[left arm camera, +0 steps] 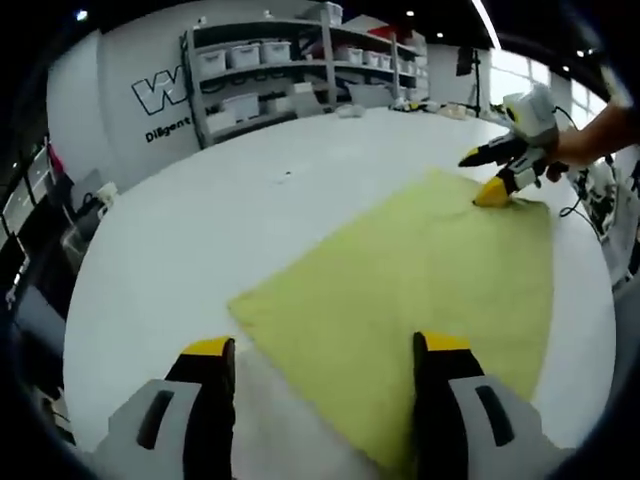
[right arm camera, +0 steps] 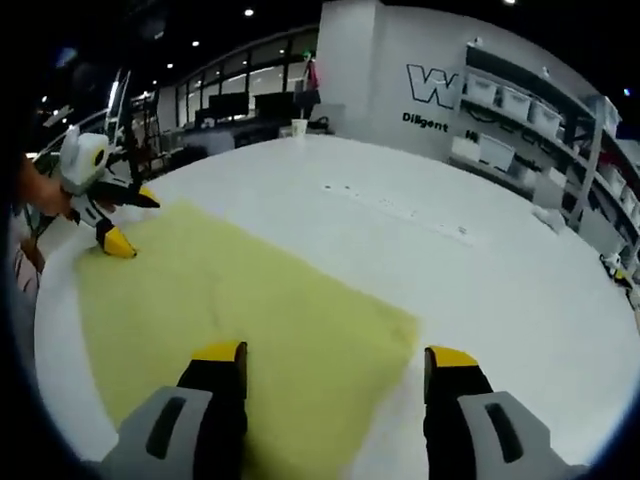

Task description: Fold the garment on the visible template until the final outline fits inside the template.

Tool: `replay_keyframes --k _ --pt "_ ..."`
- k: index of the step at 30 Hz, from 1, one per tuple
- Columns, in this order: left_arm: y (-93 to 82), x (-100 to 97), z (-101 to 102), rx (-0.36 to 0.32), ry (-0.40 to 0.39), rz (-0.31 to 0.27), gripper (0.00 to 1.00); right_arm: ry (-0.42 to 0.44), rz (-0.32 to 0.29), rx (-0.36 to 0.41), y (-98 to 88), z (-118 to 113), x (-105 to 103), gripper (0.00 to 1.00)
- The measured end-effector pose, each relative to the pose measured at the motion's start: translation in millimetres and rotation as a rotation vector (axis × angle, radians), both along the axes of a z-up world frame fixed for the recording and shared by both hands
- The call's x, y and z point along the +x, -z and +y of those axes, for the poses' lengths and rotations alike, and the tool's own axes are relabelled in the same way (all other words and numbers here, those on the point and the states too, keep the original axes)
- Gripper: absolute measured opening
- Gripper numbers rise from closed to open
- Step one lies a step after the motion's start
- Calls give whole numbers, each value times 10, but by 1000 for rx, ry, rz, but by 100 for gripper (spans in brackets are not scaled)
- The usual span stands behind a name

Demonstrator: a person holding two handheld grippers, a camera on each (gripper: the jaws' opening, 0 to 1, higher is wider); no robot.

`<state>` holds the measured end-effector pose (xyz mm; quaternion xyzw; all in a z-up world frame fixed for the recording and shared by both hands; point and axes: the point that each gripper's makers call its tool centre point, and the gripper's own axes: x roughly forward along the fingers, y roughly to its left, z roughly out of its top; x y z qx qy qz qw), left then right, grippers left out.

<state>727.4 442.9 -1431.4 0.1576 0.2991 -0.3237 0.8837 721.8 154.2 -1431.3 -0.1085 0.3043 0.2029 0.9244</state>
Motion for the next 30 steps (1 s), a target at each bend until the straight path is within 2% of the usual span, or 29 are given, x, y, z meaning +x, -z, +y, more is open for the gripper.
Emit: replay_keyframes --k 4,7,9,12,15,18,21,26,30 --pt "-89 -5 -138 -6 36 -43 57 -45 -12 13 -15 212 46 72" --pt "-139 4 -275 -70 30 -39 61 -65 -26 25 -18 353 93 72" --pt "-95 -2 -328 -64 35 -29 65 -69 -28 38 -8 431 115 73" --pt "6 30 -382 -35 45 -30 64 -68 -36 59 28 563 159 74" --pt "58 67 -377 -25 25 -25 65 -66 -33 40 86 620 182 76" --pt "38 113 -350 -33 6 -27 66 -43 -49 45 68 582 230 76" --pt "38 167 -301 -24 4 -33 66 -1 -38 51 90 464 266 76" --pt "37 257 -209 -52 -45 -18 74 61 -27 57 116 263 297 76" --pt "14 336 -142 -30 -60 -38 67 103 -25 65 110 116 319 77"
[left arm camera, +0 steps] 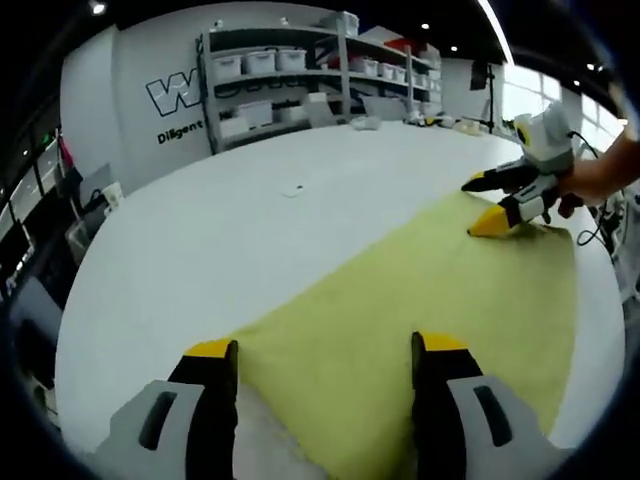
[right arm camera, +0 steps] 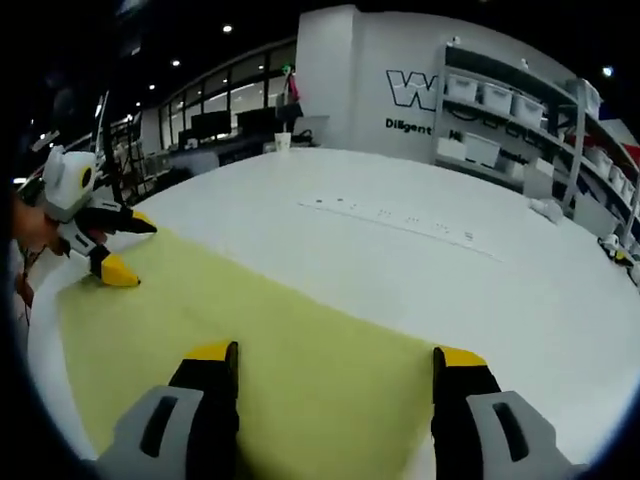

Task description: Fold the garment on the visible template until the final outline fits inside the template.

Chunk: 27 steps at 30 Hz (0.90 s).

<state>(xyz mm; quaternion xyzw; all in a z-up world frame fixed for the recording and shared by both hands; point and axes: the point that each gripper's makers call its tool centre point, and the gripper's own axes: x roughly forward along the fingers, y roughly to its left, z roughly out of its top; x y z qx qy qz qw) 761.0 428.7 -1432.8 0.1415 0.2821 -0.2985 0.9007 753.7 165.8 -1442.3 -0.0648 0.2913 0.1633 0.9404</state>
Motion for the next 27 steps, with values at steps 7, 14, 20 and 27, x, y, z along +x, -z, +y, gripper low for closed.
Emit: replay_keyframes --k 7,14,20,27 --pt "-17 16 172 30 -44 1 63 8 8 -24 17 -161 -77 75" --pt "-75 -70 149 48 -10 -4 55 -60 -8 -6 -49 -92 -217 74" --pt "-109 -260 10 49 84 -12 54 -132 -6 -13 -38 -14 -359 73" --pt "-70 -297 189 44 70 6 54 -130 10 -31 -31 -149 -475 73"
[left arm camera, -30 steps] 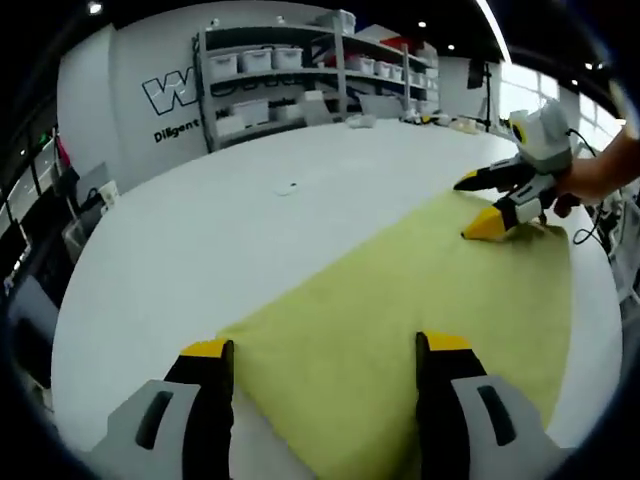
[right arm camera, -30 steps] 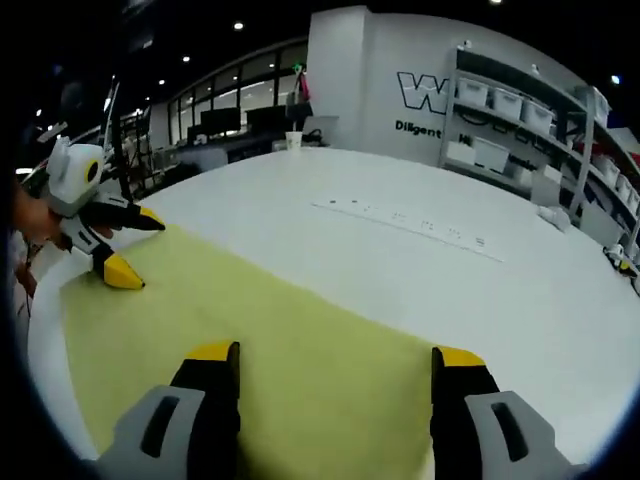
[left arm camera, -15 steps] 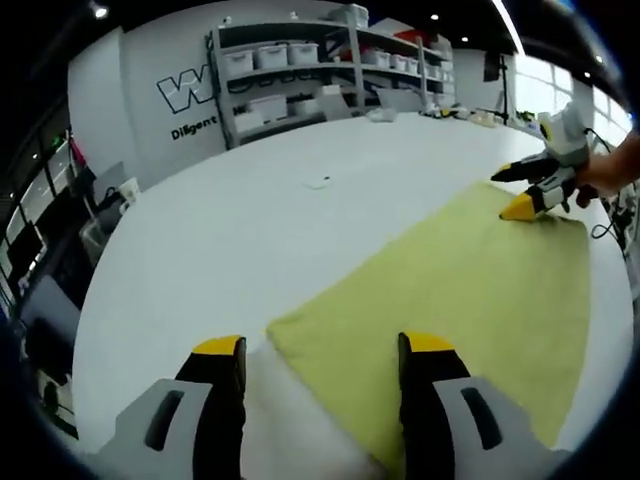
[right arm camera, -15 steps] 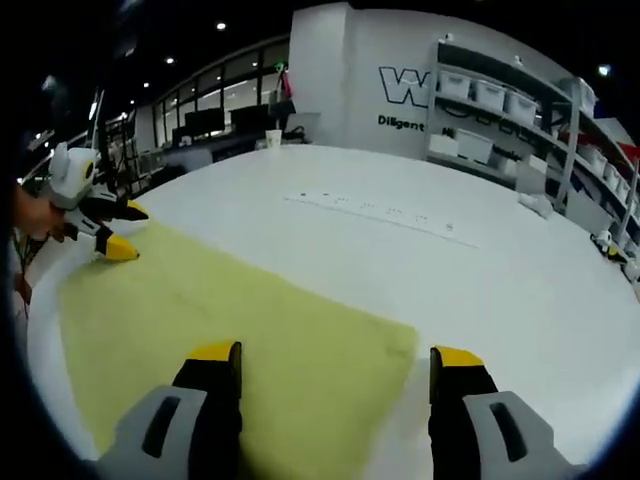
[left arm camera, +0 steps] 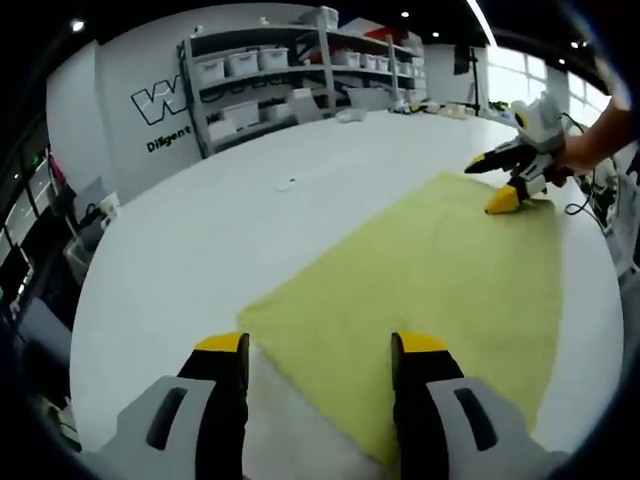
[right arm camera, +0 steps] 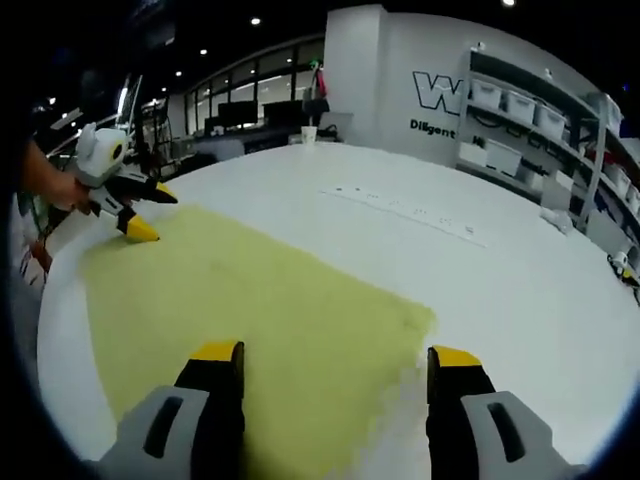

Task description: Fold the garment on the visible template until the final outline fits inside the template.

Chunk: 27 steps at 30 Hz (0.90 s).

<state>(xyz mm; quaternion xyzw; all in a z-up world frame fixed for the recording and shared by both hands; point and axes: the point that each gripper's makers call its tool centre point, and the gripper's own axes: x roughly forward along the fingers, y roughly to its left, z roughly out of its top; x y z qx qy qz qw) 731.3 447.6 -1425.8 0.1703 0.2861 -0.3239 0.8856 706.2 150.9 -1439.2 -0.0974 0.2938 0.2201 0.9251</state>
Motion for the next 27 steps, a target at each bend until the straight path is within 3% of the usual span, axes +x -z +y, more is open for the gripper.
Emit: replay_keyframes --k 5,12,18,27 --pt "-11 -226 -33 -60 59 13 55 26 2 -6 1 -182 -72 74" --pt "27 -435 -29 -75 124 23 58 -3 8 -2 10 -187 -214 75" --pt "86 -553 41 -70 129 45 58 -11 19 21 36 -210 -356 77" --pt "97 -723 150 -77 119 31 58 -105 10 21 48 -151 -610 80"
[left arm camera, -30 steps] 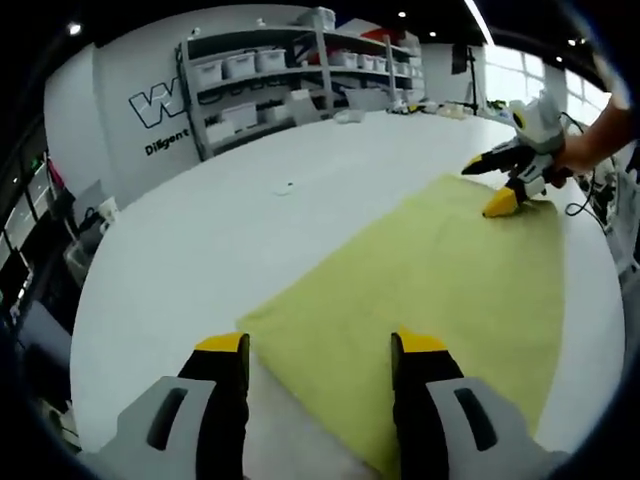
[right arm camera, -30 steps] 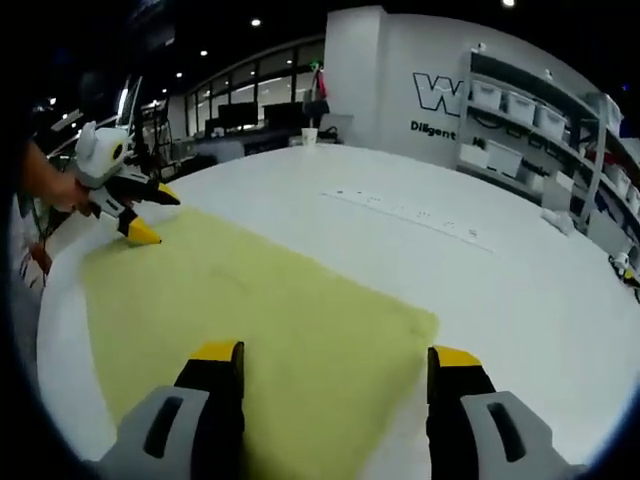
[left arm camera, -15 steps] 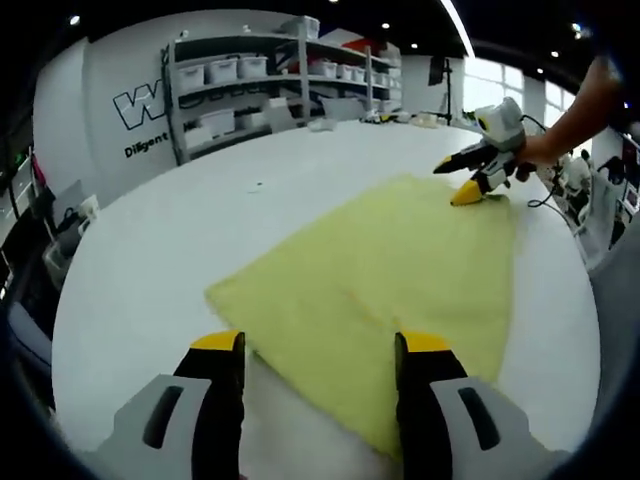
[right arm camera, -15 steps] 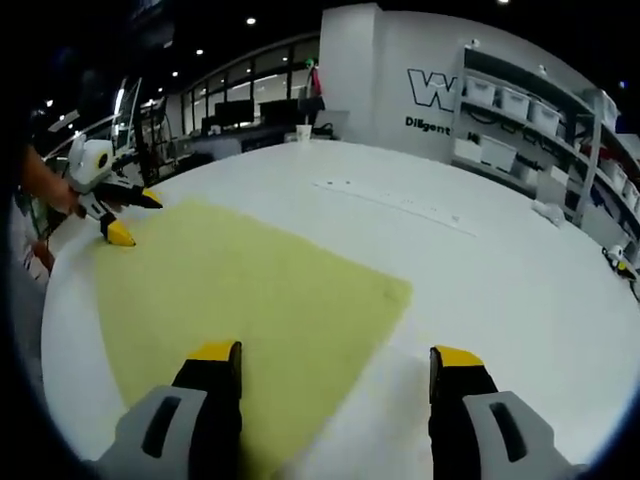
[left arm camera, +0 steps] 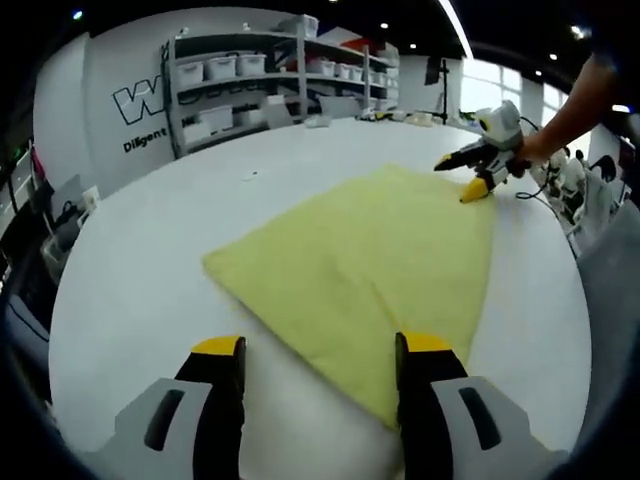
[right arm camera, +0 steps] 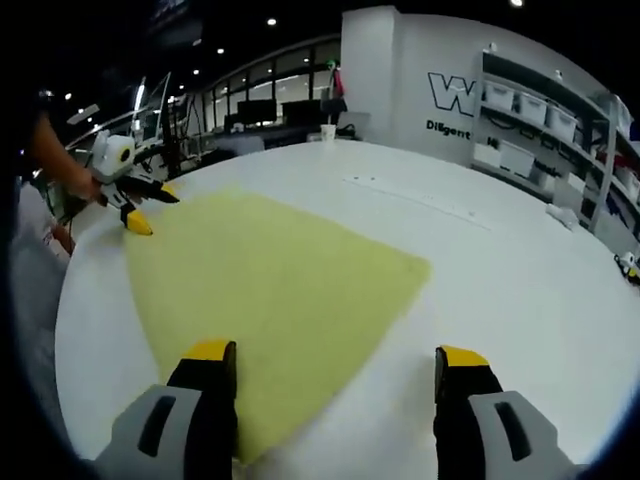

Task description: Fold the garment on the visible template until the final outline fits inside the template.

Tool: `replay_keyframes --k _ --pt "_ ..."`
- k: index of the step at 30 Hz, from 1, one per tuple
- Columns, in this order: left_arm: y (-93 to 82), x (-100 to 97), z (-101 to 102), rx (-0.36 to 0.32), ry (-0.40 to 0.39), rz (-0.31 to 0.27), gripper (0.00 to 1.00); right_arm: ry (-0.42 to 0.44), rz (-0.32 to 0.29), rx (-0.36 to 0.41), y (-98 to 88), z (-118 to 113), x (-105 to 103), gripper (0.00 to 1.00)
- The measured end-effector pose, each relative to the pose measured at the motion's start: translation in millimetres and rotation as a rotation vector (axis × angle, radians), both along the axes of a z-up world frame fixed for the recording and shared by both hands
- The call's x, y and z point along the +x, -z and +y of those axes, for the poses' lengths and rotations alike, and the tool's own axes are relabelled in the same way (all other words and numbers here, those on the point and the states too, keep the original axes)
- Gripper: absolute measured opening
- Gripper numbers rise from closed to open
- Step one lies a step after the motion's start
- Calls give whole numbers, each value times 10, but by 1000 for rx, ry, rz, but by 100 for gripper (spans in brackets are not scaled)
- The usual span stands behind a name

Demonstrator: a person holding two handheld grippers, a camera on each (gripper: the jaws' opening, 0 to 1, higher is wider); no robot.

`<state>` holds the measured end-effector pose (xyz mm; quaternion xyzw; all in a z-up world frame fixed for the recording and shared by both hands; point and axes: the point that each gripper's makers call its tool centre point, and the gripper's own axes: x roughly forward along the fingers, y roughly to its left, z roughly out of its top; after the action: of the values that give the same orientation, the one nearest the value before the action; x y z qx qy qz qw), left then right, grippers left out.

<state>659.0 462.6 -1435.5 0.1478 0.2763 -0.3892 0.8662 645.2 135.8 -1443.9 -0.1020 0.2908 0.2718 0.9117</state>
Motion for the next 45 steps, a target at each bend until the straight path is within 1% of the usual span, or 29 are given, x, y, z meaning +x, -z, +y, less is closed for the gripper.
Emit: replay_keyframes --k 4,6,9,12,14,16,17,19,21,23,25,30,34,37,41,45 --pt "-33 -29 37 6 -5 -10 59 -14 0 2 -15 -17 -62 80" --pt "-80 -24 23 12 -4 -25 59 -32 -16 -5 -60 -11 -75 79" --pt "-137 -41 -55 24 30 -62 55 -72 -38 -23 -103 31 -104 73" --pt "-137 -104 -141 14 61 -67 51 -100 -41 -29 -117 84 -141 69" --pt "-144 -169 -230 -7 83 -60 49 -124 -50 -32 -121 122 -164 65" --pt "-138 -243 -299 -9 115 -61 47 -142 -49 -32 -116 157 -194 61" --pt "-134 -260 -315 -12 118 -59 46 -146 -48 -31 -115 165 -202 58" --pt "-105 -314 -342 -17 130 -39 43 -159 -47 -26 -123 201 -236 52" --pt "-56 -363 -323 -11 123 -8 40 -177 -51 -28 -134 235 -271 46" --pt "-17 -405 -280 -12 108 16 36 -191 -43 -22 -120 251 -303 39" --pt "-3 -432 -235 -8 98 12 34 -203 -36 -20 -109 270 -349 33" --pt "10 -484 -160 -10 83 19 29 -211 4 11 -60 292 -454 18" --pt "20 -519 -132 -25 66 28 25 -180 22 44 -54 272 -489 15" --pt "12 -546 -122 -45 47 28 22 -164 15 53 -57 244 -522 13" --pt "11 -615 -106 -59 38 25 20 -151 10 54 -55 205 -622 8" --pt "4 -641 -92 -56 42 20 19 -164 0 39 -75 204 -692 3"
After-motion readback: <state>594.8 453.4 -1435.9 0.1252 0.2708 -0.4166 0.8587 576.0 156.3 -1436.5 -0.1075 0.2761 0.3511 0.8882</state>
